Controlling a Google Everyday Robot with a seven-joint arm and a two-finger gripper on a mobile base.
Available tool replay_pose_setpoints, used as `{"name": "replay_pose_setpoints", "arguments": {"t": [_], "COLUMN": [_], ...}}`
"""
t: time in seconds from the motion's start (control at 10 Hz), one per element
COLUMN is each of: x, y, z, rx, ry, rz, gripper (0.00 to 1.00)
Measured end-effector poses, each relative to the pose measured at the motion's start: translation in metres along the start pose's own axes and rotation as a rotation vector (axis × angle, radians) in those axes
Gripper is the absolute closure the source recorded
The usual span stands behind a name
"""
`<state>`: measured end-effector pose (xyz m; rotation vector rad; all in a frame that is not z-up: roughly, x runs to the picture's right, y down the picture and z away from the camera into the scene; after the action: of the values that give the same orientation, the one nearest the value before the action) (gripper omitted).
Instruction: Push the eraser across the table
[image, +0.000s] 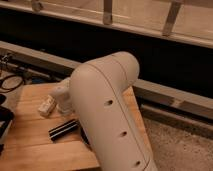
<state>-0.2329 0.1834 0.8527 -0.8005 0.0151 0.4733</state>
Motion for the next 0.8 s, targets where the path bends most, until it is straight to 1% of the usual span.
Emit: {"name": "replay_pose_setpoints", "arguments": {"t": [0.1, 0.2, 0.3, 0.4, 0.7, 0.8], "x": [0.002, 0.000, -0.005, -0.015, -0.017, -0.023], "y": [0.000, 0.001, 0.002, 0.010, 0.016, 0.028], "z": [0.000, 0.000, 0.001, 0.004, 0.005, 0.007], "rx": [0.000, -0.001, -0.004, -0.022, -0.062, -0.099], "ry": [0.002, -0.008, -0.014, -0.016, 0.001, 0.018], "rz": [-0.001, -0.012, -0.034, -0.068, -0.160, -0.240], "gripper": [1.00, 1.00, 1.00, 1.00, 1.00, 0.96]}}
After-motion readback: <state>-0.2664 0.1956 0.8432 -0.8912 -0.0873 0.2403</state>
